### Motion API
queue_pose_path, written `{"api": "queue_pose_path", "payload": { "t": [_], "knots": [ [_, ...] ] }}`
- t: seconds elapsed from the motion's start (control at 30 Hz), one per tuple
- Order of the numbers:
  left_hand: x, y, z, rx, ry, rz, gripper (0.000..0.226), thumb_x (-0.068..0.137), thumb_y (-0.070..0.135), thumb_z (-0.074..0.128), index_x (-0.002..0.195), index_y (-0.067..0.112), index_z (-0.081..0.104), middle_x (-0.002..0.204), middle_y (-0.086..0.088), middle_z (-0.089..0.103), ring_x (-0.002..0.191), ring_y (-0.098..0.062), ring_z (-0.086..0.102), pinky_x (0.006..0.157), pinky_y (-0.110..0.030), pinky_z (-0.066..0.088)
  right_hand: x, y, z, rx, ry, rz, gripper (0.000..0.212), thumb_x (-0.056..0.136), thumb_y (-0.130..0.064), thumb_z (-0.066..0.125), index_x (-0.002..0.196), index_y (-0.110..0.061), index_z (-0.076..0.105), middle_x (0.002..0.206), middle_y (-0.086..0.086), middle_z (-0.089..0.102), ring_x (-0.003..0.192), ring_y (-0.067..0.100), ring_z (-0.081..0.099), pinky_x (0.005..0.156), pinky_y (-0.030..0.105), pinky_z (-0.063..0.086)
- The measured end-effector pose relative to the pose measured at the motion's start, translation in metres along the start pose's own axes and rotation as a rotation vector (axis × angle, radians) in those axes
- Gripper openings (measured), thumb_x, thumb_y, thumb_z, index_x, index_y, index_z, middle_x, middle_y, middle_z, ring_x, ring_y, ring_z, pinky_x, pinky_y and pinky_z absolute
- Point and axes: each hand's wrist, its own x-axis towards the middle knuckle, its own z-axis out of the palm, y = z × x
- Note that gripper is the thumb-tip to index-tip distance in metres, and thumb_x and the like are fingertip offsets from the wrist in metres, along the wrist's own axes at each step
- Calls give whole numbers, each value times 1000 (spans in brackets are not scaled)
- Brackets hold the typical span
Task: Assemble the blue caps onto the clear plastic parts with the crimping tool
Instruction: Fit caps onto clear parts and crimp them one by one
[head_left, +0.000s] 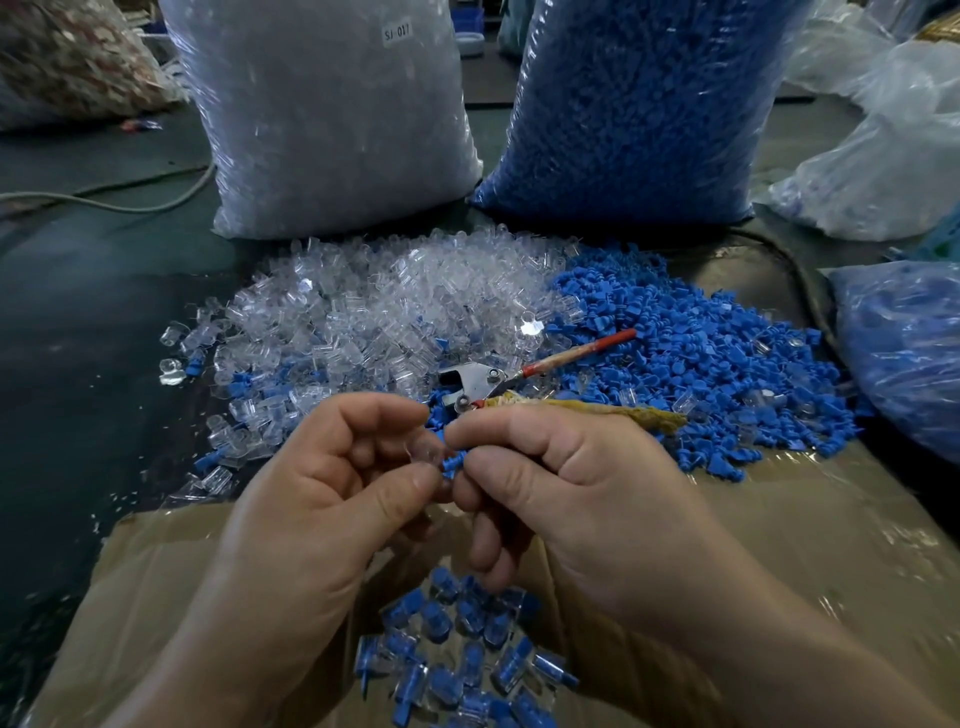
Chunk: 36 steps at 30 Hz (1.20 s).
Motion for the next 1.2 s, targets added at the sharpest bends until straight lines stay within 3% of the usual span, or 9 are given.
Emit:
{"api": "queue_pose_path", "payload": {
  "t": [0.17, 0.27, 0.37, 0.5, 0.6, 0.73, 0.97, 1.07, 1.2],
  "knots": [
    [-4, 3, 3, 98, -7, -14, 41, 57, 32, 92, 94, 31, 75, 84, -13, 74, 73, -36, 72, 66, -43, 62, -2, 2, 1, -49, 64, -60, 12, 94, -14, 63, 90, -25, 67, 67, 7, 67, 55, 25, 67, 51, 42, 59],
    [-5, 3, 4, 145, -3, 14, 39, 54, 37, 86, 91, 35, 75, 80, -8, 74, 68, -23, 71, 59, -28, 59, -2, 4, 0, -192, 103, -122, 10, 93, -17, 64, 90, -26, 66, 68, 0, 67, 54, 13, 66, 50, 32, 58],
    [-5, 2, 6, 196, -21, 38, 34, 57, 44, 77, 91, 40, 75, 76, -3, 74, 62, -13, 68, 56, -20, 55, -3, 8, -1, -527, 113, -245, 10, 97, -26, 58, 101, -31, 65, 76, -12, 64, 70, 4, 63, 61, 28, 55],
    [-4, -3, 2, 262, -1, 54, 42, 56, 54, 90, 93, 40, 74, 79, -2, 74, 68, -15, 69, 59, -27, 55, -2, 9, 1, -649, 122, -306, 15, 95, -33, 52, 105, -35, 62, 89, -21, 59, 86, 3, 59, 69, 28, 53],
    [-4, -4, 1, 263, 17, 61, 57, 53, 73, 81, 98, 39, 73, 85, 0, 74, 75, -19, 70, 66, -38, 56, -1, 10, 1, -580, 99, -287, 10, 95, -30, 55, 102, -34, 61, 89, -20, 59, 87, 5, 60, 69, 33, 54],
    [-6, -6, 4, 334, 75, 99, 50, 56, 64, 80, 99, 41, 72, 86, 2, 75, 78, -21, 71, 70, -53, 60, 0, 11, 0, -618, 89, -302, 10, 95, -34, 52, 101, -32, 61, 89, -20, 59, 84, 3, 59, 68, 31, 53],
    [-8, 0, 6, 512, 89, 148, 35, 65, 60, 68, 98, 48, 69, 74, 10, 70, 60, -7, 63, 53, -25, 54, 0, 11, 4, -784, 128, -363, 12, 96, -31, 50, 102, -27, 60, 94, -14, 59, 87, 8, 56, 72, 35, 49],
    [-9, -1, 8, 472, 55, 158, 32, 68, 55, 69, 100, 48, 69, 86, 6, 75, 72, -13, 71, 64, -39, 61, 0, 9, 3, -813, 157, -372, 17, 98, -33, 48, 103, -24, 61, 98, -11, 58, 88, 11, 57, 72, 38, 50],
    [-9, -6, 7, 374, 75, 107, 36, 64, 56, 73, 98, 43, 71, 81, 1, 75, 68, -21, 71, 63, -51, 60, 0, 10, 5, -812, 144, -382, 27, 97, -37, 41, 101, -20, 62, 97, -8, 57, 83, 15, 57, 67, 41, 50]
  ]
}}
